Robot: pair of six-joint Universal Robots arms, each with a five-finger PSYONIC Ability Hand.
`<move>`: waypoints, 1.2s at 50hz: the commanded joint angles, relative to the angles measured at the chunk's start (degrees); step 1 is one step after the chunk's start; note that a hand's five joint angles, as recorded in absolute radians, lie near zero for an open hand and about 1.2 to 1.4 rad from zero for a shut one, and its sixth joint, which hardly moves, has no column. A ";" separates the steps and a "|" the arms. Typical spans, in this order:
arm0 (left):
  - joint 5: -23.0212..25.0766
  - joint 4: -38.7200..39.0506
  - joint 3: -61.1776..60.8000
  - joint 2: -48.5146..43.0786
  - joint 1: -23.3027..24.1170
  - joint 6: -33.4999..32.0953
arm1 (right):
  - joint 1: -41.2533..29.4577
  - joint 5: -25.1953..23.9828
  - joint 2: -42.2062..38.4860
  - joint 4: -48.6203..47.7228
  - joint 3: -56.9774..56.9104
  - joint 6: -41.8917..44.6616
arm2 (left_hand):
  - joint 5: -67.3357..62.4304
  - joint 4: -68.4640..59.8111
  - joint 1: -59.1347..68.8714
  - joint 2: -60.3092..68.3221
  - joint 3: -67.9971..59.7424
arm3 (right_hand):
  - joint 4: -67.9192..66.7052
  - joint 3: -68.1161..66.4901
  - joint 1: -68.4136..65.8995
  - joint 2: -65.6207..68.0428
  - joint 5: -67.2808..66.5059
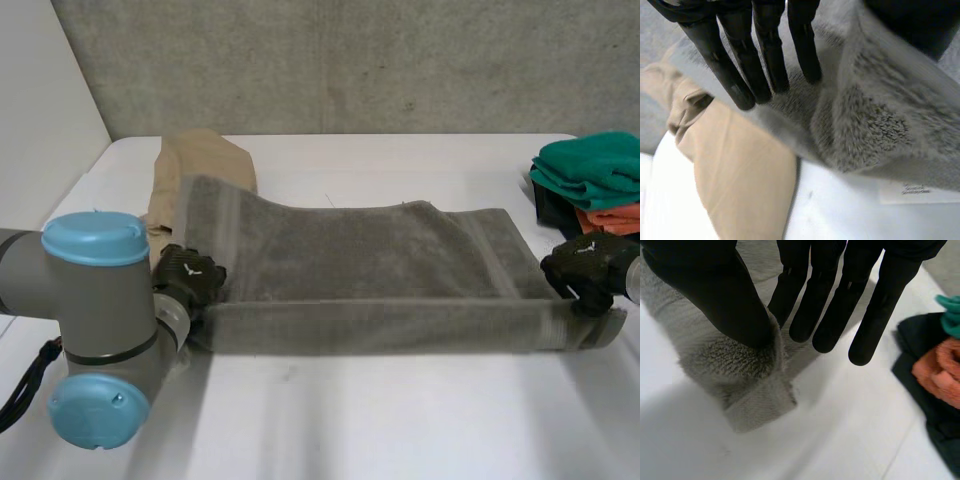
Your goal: Fold the laundry.
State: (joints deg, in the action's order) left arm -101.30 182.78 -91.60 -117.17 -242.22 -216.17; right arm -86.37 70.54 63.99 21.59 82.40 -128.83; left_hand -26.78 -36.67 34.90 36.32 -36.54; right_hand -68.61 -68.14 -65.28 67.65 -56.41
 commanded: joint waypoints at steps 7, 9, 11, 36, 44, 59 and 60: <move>-1.00 0.74 -8.68 8.62 -0.70 -1.00 | -0.38 0.65 1.31 -2.26 0.92 -1.95 | 6.22 6.10 -4.33 -5.75 5.97 | -11.39 -11.86 -14.72 12.35 -13.59; -1.26 0.21 -9.73 9.15 -0.79 -1.44 | -0.21 0.48 2.27 -2.26 1.36 -1.86 | 5.72 5.60 -3.84 -5.25 5.47 | -11.39 -11.86 -14.72 12.35 -13.59; -1.35 0.12 -10.44 9.42 -0.97 -1.62 | -0.03 0.21 2.72 -2.26 1.53 -1.78 | 1.04 0.92 0.85 -0.57 0.79 | -11.39 -11.86 -14.72 12.35 -13.59; 9.20 -17.99 -12.91 19.27 -3.95 -6.63 | 7.01 -4.36 6.86 19.57 3.56 23.83 | -43.22 -43.33 45.10 43.68 -43.46 | -11.39 -11.86 -14.72 12.35 -13.59; 3.84 -12.54 1.15 8.47 -4.75 -6.98 | 0.42 -4.80 0.79 -1.53 -1.18 10.90 | -43.22 -43.33 45.10 43.68 -43.46 | -11.39 -11.86 -14.72 12.35 -13.59; -0.21 -9.02 30.94 -12.54 -3.87 -8.12 | -8.46 1.88 -18.01 -36.62 -17.52 -9.33 | -43.22 -43.33 45.10 43.68 -43.46 | -11.39 -11.86 -14.72 12.35 -13.59; -0.47 -9.11 32.70 -13.68 -3.78 -8.21 | -9.16 2.14 -19.42 -36.97 -19.10 -9.68 | -43.22 -43.33 45.10 43.68 -43.46 | -11.39 -11.86 -14.72 12.35 -13.59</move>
State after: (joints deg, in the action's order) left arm -100.99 173.95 -69.29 -124.28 -246.29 -223.73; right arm -92.44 70.71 51.83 -9.66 70.54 -135.60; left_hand -57.19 -68.43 66.37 68.48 -68.13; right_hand -68.63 -68.14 -65.28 67.65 -56.42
